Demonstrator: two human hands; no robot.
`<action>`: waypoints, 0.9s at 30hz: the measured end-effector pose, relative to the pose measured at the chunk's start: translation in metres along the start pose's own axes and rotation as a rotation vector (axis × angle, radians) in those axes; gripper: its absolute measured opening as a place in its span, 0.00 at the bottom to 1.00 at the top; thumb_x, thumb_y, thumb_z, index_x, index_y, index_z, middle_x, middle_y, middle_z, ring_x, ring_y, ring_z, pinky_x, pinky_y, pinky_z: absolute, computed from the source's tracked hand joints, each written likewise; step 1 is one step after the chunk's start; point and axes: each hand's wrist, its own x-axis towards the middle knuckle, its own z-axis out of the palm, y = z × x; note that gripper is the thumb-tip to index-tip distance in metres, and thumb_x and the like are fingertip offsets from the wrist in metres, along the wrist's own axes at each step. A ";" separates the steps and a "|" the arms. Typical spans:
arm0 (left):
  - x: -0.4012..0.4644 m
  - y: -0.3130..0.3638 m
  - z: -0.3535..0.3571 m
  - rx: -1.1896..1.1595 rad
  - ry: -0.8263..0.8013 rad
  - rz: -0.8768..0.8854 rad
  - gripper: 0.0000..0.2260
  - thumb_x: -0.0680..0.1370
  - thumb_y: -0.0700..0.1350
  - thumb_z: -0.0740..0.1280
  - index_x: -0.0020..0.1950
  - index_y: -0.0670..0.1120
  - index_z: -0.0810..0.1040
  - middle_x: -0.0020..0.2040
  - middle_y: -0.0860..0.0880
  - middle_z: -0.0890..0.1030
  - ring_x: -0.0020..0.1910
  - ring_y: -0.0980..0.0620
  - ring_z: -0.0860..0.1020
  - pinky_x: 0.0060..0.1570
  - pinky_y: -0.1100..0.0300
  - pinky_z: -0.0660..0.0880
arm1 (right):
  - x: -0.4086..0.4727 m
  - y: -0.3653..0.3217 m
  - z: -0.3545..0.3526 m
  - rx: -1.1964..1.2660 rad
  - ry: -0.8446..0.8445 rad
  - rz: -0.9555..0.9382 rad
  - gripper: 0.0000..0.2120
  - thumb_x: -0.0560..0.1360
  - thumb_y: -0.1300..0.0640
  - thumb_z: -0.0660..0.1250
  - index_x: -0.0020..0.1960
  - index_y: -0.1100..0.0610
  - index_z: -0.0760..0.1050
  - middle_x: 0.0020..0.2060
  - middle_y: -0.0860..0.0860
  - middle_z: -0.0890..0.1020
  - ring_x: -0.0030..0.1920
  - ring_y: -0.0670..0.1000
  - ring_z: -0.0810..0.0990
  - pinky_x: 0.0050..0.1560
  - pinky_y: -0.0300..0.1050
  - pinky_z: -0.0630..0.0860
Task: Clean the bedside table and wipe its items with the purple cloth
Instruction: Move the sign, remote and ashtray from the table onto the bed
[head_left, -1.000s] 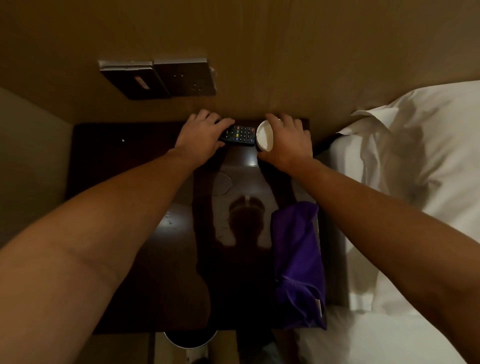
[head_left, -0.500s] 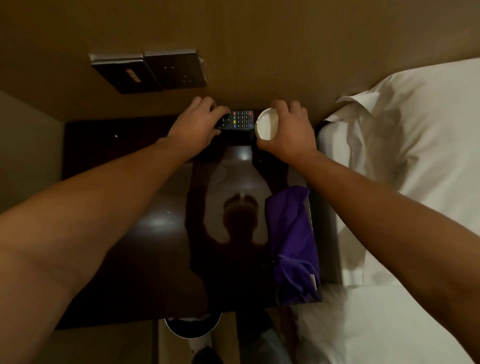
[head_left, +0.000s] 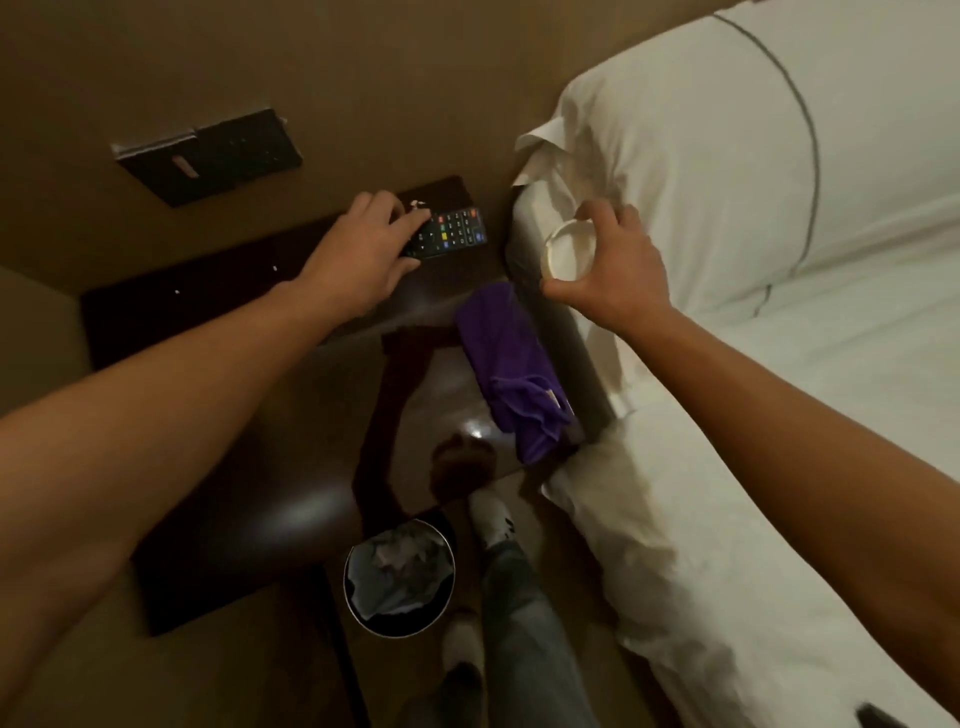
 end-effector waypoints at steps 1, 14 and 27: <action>-0.005 0.014 -0.006 0.013 -0.005 0.026 0.28 0.80 0.45 0.69 0.78 0.43 0.64 0.66 0.38 0.70 0.65 0.38 0.69 0.64 0.41 0.72 | -0.015 0.006 -0.012 -0.005 0.012 0.018 0.40 0.60 0.37 0.76 0.68 0.48 0.68 0.62 0.55 0.74 0.57 0.60 0.78 0.48 0.47 0.72; -0.030 0.230 -0.020 -0.026 -0.060 0.468 0.27 0.76 0.43 0.73 0.74 0.42 0.71 0.59 0.36 0.74 0.59 0.35 0.72 0.60 0.40 0.72 | -0.230 0.124 -0.135 -0.099 0.146 0.346 0.42 0.58 0.38 0.78 0.68 0.46 0.68 0.61 0.52 0.72 0.58 0.57 0.76 0.45 0.47 0.72; -0.096 0.515 0.026 -0.110 -0.094 0.851 0.24 0.78 0.42 0.71 0.73 0.45 0.71 0.61 0.40 0.73 0.61 0.39 0.70 0.56 0.40 0.75 | -0.495 0.268 -0.220 -0.133 0.332 0.667 0.41 0.60 0.38 0.76 0.70 0.47 0.68 0.62 0.51 0.72 0.61 0.55 0.74 0.46 0.46 0.70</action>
